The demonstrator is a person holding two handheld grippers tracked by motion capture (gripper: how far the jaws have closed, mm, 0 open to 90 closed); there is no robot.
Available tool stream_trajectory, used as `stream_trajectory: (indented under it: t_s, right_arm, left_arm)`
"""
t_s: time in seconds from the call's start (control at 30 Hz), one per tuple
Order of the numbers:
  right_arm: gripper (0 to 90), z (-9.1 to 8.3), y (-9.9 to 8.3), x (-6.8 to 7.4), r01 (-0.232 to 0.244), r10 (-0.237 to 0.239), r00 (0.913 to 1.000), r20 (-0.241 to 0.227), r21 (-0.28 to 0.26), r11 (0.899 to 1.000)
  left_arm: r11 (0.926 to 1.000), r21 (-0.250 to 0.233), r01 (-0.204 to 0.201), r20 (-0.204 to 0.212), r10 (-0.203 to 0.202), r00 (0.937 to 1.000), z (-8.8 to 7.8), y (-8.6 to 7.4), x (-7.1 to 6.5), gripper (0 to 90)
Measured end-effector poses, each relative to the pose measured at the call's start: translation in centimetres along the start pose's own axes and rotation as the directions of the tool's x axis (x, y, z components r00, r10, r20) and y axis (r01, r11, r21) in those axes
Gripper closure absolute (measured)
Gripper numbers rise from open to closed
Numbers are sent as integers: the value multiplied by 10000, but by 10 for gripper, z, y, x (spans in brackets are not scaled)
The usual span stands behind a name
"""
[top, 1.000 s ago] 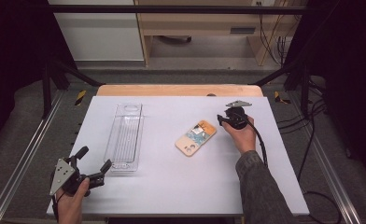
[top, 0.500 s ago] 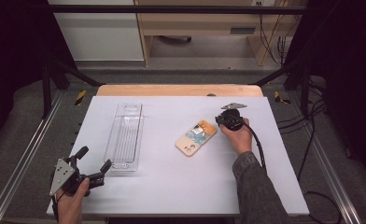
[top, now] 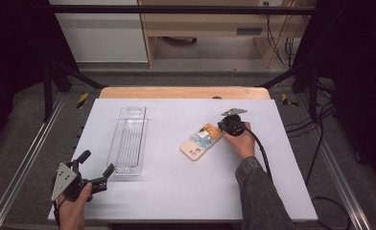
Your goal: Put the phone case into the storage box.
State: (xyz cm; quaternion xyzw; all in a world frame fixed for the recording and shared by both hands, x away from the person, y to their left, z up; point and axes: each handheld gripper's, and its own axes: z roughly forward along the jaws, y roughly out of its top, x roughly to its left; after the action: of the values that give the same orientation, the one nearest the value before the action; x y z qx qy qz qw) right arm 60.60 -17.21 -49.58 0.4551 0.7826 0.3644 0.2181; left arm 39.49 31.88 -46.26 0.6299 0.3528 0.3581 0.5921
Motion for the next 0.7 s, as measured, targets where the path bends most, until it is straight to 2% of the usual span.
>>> stream_trajectory:
  t_s: [0.33, 0.6, 0.7]
  right_arm:
    - [900, 6, -2, -2, 25, -25, 10000, 18, 126, 9999]
    - [900, 10, 0, -1, -70, 69, 9999, -156, -38, 10000]
    - [900, 11, -1, 1, -41, 39, 9992, -404, -59, 10000]
  left_arm:
    - [10000, 20, -17, 27, 17, 10000, 0, 0, -1, 12]
    - [10000, 30, -7, 39, 7, 10000, 0, 0, -1, 12]
    - [10000, 61, -27, 40, 27, 10000, 1, -1, -2, 12]
